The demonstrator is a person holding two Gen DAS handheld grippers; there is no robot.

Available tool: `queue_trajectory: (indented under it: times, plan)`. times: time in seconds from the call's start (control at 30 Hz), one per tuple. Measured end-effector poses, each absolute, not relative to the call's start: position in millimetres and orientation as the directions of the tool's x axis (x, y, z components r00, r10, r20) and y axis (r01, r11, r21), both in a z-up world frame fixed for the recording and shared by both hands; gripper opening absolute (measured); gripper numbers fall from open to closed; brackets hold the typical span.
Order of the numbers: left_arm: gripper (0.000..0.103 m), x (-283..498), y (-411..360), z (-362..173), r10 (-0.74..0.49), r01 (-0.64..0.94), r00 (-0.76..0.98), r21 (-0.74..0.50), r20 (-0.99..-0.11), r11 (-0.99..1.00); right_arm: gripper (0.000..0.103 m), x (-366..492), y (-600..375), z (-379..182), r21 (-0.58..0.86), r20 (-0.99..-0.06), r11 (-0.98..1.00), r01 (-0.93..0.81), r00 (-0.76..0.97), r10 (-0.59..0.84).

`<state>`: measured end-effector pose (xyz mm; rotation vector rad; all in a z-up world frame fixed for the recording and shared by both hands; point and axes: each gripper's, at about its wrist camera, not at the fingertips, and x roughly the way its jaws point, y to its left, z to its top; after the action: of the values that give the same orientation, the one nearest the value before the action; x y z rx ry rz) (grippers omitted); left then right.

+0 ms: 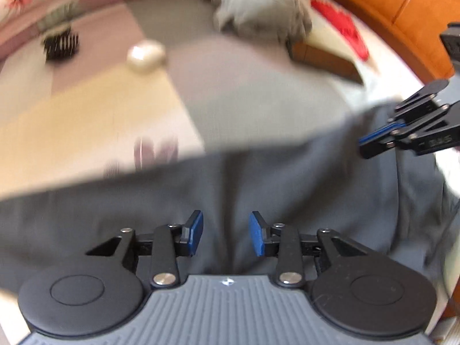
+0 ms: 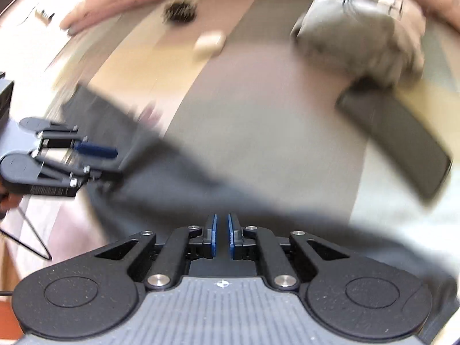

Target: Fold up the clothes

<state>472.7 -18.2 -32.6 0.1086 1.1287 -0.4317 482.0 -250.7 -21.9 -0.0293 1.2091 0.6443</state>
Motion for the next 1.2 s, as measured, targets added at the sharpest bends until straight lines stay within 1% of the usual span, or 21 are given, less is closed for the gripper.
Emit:
queue_trajectory:
  times: [0.07, 0.17, 0.27, 0.33, 0.43, 0.5, 0.53, 0.57, 0.6, 0.63, 0.7, 0.77, 0.9, 0.93, 1.0, 1.03, 1.07, 1.1, 1.13, 1.17, 1.2]
  plan:
    - [0.033, 487, -28, -39, -0.283, 0.382, 0.374, -0.131, -0.883, 0.915, 0.01, 491, -245, -38, 0.324, -0.88, 0.829, -0.455, 0.177, 0.441]
    - [0.033, 489, -32, -53, -0.283, 0.366, 0.336, -0.152, -0.899, 0.918, 0.01, 487, -242, -58, 0.328, -0.894, 0.838, -0.437, 0.144, 0.425]
    - [0.034, 463, -24, -63, -0.264, 0.35, 0.313, -0.148, -0.912, 0.925, 0.01, 466, -256, -59, 0.372, -0.878, 0.84, -0.395, 0.145, 0.457]
    - [0.036, 445, -15, -64, -0.278, 0.323, 0.304, -0.176, -0.911, 0.93, 0.01, 457, -262, -60, 0.394, -0.877, 0.836, -0.381, 0.116, 0.466]
    - [0.035, 442, -10, -57, -0.274, 0.331, 0.276, -0.176, -0.921, 0.927, 0.01, 460, -260, -49, 0.366, -0.885, 0.82, -0.44, 0.107, 0.453]
    - [0.035, 450, -12, -50, -0.266, 0.368, 0.281, -0.152, -0.922, 0.917, 0.016, 464, -260, -37, 0.334, -0.886, 0.804, -0.491, 0.127, 0.445]
    - [0.035, 455, -14, -45, -0.263, 0.401, 0.307, -0.126, -0.915, 0.907, 0.028, 466, -261, -28, 0.308, -0.881, 0.795, -0.523, 0.159, 0.446]
    - [0.035, 460, -15, -41, -0.261, 0.433, 0.333, -0.099, -0.906, 0.896, 0.043, 471, -263, -22, 0.279, -0.877, 0.787, -0.55, 0.188, 0.442]
    - [0.035, 467, -17, -36, -0.261, 0.468, 0.357, -0.07, -0.897, 0.881, 0.049, 476, -265, -17, 0.247, -0.875, 0.781, -0.573, 0.215, 0.434]
    - [0.036, 475, -20, -32, -0.261, 0.508, 0.375, -0.039, -0.89, 0.861, 0.052, 482, -265, -15, 0.211, -0.878, 0.773, -0.598, 0.232, 0.419]
    - [0.035, 492, -29, -30, -0.257, 0.579, 0.393, 0.021, -0.883, 0.815, 0.052, 495, -264, -19, 0.146, -0.893, 0.751, -0.644, 0.241, 0.381]
    - [0.035, 505, -37, -34, -0.267, 0.65, 0.376, 0.048, -0.887, 0.758, 0.052, 504, -261, -31, 0.125, -0.913, 0.721, -0.681, 0.205, 0.352]
    - [0.035, 513, -53, -54, -0.226, 0.771, 0.322, 0.116, -0.919, 0.626, 0.053, 501, -260, -50, 0.077, -0.937, 0.663, -0.744, 0.173, 0.303]
    - [0.035, 513, -54, -56, -0.226, 0.788, 0.308, 0.114, -0.924, 0.606, 0.052, 498, -261, -50, 0.075, -0.936, 0.658, -0.749, 0.175, 0.305]
    - [0.033, 512, -55, -59, -0.227, 0.82, 0.273, 0.104, -0.935, 0.563, 0.045, 496, -262, -48, 0.086, -0.937, 0.659, -0.747, 0.164, 0.308]
    - [0.033, 510, -55, -59, -0.225, 0.836, 0.255, 0.097, -0.94, 0.541, 0.037, 495, -263, -47, 0.096, -0.937, 0.659, -0.746, 0.156, 0.313]
    - [0.033, 508, -56, -58, -0.221, 0.85, 0.246, 0.1, -0.944, 0.518, 0.032, 494, -264, -46, 0.105, -0.936, 0.657, -0.746, 0.149, 0.319]
    - [0.03, 506, -57, -58, -0.216, 0.863, 0.237, 0.103, -0.947, 0.495, 0.027, 494, -264, -45, 0.113, -0.935, 0.655, -0.747, 0.143, 0.324]
    - [0.026, 503, -58, -58, -0.211, 0.876, 0.228, 0.105, -0.951, 0.471, 0.012, 493, -264, -45, 0.121, -0.934, 0.651, -0.749, 0.137, 0.33]
    - [0.011, 501, -59, -57, -0.206, 0.888, 0.219, 0.107, -0.954, 0.447, 0.005, 491, -264, -43, 0.109, -0.932, 0.651, -0.751, 0.15, 0.329]
    - [0.0, 500, -60, -56, -0.199, 0.891, 0.232, 0.126, -0.952, 0.436, 0.005, 487, -263, -42, 0.086, -0.93, 0.653, -0.753, 0.175, 0.324]
